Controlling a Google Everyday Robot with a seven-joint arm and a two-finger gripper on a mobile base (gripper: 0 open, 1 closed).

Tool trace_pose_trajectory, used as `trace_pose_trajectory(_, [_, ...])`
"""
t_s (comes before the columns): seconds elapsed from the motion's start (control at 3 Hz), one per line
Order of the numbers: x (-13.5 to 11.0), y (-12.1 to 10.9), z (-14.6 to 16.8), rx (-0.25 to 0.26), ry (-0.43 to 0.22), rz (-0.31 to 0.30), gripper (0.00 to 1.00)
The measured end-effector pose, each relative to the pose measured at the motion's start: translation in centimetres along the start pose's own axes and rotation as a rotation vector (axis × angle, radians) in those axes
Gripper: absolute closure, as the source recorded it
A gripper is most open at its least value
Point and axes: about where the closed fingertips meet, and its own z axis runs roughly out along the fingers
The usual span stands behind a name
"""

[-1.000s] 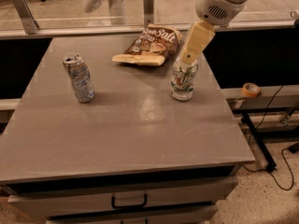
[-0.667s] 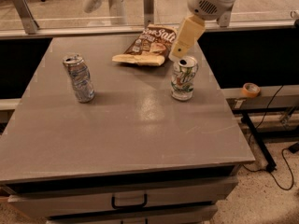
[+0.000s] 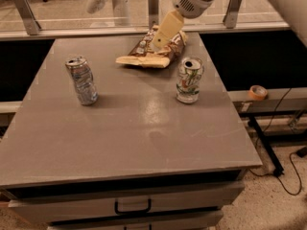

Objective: Move brown chip bag near redbull can

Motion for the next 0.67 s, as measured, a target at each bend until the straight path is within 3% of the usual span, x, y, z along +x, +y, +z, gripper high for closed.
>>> trace_pose_trajectory(0.33, [1.4,-0.5,4.9,-0.042,-0.031,0.104,0.0])
trace_pose_trajectory(0.67, [2.4,-1.1,9.2,-0.05,-0.077,0.171,0.0])
